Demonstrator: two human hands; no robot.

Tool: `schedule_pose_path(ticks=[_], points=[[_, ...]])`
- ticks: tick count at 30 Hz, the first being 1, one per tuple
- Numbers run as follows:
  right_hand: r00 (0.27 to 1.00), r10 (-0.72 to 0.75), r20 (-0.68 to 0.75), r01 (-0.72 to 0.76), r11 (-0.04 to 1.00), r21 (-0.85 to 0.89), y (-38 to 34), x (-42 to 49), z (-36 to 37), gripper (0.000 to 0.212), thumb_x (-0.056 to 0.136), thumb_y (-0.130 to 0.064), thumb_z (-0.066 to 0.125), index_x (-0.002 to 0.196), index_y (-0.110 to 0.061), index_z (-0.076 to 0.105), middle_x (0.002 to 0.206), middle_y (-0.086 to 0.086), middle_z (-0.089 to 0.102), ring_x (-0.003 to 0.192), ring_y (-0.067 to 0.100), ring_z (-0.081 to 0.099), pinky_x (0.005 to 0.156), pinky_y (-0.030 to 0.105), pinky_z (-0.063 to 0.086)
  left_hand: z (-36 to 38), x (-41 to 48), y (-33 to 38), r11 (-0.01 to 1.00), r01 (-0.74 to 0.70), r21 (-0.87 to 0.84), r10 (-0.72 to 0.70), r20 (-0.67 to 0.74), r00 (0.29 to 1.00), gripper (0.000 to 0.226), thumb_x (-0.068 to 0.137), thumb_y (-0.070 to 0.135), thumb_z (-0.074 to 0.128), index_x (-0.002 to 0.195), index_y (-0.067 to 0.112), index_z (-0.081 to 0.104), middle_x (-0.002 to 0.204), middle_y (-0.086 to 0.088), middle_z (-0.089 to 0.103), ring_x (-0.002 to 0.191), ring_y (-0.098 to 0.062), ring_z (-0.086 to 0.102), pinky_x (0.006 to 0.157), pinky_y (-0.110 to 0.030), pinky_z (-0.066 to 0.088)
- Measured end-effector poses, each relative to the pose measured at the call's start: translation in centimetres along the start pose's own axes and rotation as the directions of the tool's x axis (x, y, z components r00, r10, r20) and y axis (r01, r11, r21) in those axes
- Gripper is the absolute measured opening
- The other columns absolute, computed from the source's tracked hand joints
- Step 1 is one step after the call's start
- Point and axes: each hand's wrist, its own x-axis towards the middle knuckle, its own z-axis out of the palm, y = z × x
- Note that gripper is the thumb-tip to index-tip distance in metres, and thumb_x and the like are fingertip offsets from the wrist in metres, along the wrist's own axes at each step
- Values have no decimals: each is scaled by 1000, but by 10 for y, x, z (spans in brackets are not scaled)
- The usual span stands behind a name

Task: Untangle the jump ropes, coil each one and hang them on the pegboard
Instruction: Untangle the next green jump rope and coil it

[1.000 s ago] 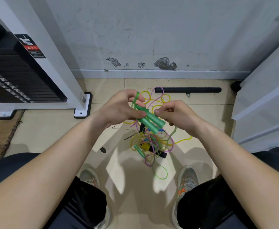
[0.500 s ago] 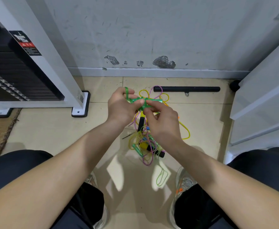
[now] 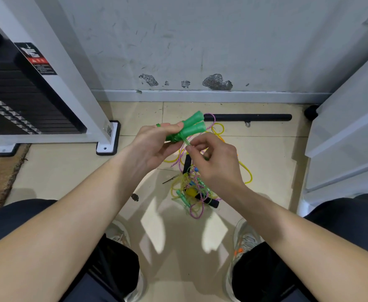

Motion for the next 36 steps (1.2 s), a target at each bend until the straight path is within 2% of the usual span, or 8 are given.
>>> schedule_pose_path(ticks=[8,11,16,20,23,25,32,36], points=[[887,294,356,-291,955,-65,22,37,-42,42,80,-46,77,64,-11,60,60,-9,43,60,10,35,59,30,30,-9,-8,15,935,-131,329,3,363,932,33,86,-2,68,114,10,58,97,0,67,74,-14,72,65,-27,59],[874,339,349,-316,941,-123,22,42,-54,46,83,-42,78,63,-4,60,53,-9,34,52,9,28,50,24,23,-9,-8,9,738,-332,588,40,453,891,40,80,-6,75,114,7,58,103,-1,63,71,-11,67,66,-26,59],[840,394,373,-442,896,49,10,35,-43,26,99,-18,59,77,-12,72,70,2,64,50,14,41,47,23,35,-4,4,-17,332,-455,826,388,320,864,47,71,15,88,105,22,56,96,6,64,76,-8,56,72,-19,48],[911,376,167,-396,912,106,-2,15,-18,16,97,-14,56,91,-11,70,66,-6,69,45,11,54,49,27,49,1,10,-31,486,-451,749,556,134,820,45,73,14,86,102,22,53,91,8,59,78,-8,57,73,-10,46],[958,285,33,-286,958,22,-2,5,-9,12,94,-22,63,83,-19,67,60,-11,64,50,5,57,58,31,55,8,6,-34,824,-317,469,370,-23,929,38,81,8,80,107,13,53,98,-1,59,79,-20,64,71,-36,62],[983,182,1,-180,977,-111,0,6,-10,12,94,-26,65,84,-19,67,60,-13,59,59,4,57,63,31,51,11,6,-30,947,-157,279,182,-67,981,31,88,12,75,109,8,53,106,-8,60,77,-20,67,63,-31,62],[972,-37,231,153,850,-504,-1,1,-2,25,102,-29,48,119,-19,65,105,2,68,97,28,60,81,42,48,7,10,-20,987,-40,154,56,-102,993,63,75,13,86,123,0,49,116,-15,58,75,-19,70,66,-29,61],[971,118,206,-58,959,-276,5,0,-3,22,101,-37,49,92,-23,64,73,-6,65,74,17,59,66,36,47,2,11,-9,994,-61,85,69,-84,994,58,76,12,85,122,-2,51,104,-12,58,71,-19,71,60,-24,58]])
